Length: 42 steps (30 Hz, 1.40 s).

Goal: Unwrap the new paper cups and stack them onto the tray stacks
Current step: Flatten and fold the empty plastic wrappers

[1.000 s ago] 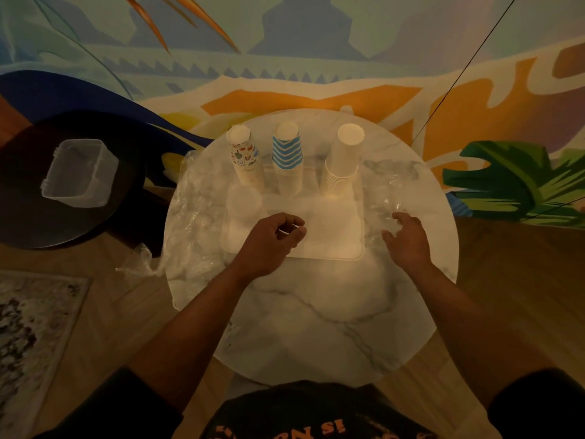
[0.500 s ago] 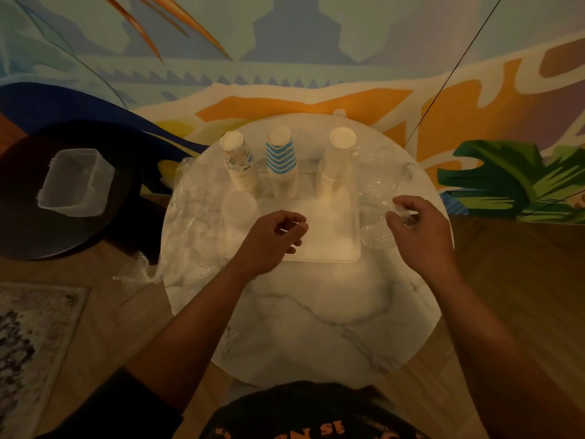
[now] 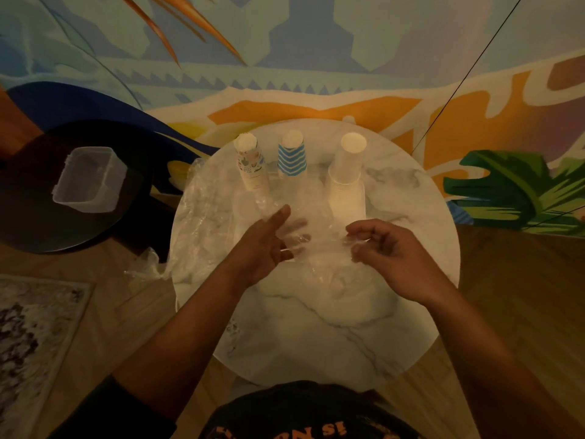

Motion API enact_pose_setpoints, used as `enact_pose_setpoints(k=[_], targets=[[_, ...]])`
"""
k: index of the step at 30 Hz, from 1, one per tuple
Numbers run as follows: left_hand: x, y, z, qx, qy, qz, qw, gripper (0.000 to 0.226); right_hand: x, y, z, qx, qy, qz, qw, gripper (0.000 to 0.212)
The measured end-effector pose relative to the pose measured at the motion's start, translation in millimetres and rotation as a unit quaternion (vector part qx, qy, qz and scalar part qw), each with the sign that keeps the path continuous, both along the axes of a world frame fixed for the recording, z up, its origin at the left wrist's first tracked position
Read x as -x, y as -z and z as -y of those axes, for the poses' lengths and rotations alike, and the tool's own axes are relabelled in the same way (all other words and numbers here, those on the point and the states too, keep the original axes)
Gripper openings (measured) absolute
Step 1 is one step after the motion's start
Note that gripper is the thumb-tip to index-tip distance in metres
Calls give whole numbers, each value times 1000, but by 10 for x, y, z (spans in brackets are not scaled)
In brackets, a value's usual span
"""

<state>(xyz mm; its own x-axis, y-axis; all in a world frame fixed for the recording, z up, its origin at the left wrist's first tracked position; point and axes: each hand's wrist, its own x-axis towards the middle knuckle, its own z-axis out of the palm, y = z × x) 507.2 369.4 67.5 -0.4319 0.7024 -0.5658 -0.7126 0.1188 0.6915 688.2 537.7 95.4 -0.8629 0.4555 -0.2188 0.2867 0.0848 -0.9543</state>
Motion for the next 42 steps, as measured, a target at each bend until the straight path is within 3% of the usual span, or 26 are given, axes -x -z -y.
enact_pose_setpoints(k=[4,9,13,19,22,26,28,30,33,35,37,42], targets=[[9,-25,53,3,-93,-54,994,31,119,101,117,-2,-51,13,999,34],[122,-62,172,35,-180,-104,978,8,282,158,223,4,-76,42,996,41],[237,-123,273,27,-226,-100,969,4,329,194,271,-24,-147,109,983,41],[472,-110,458,35,-244,-100,964,5,337,279,312,-39,-193,147,969,6],[521,-90,534,49,-268,-101,957,4,289,321,279,-49,-189,161,967,36],[539,-22,637,74,-288,-108,949,8,263,430,185,7,-68,142,988,20],[513,21,658,72,-283,-99,951,9,289,454,173,101,41,100,989,14],[468,57,661,49,-271,-88,957,9,327,461,205,247,119,56,960,9],[413,93,639,14,-273,-70,959,7,396,505,351,392,144,25,908,42],[385,97,620,7,-288,-54,956,8,451,502,499,410,127,17,903,41],[363,97,608,5,-302,-46,952,7,498,519,620,399,128,25,908,36],[382,100,656,13,-324,-57,944,8,531,574,643,298,100,71,947,82]])
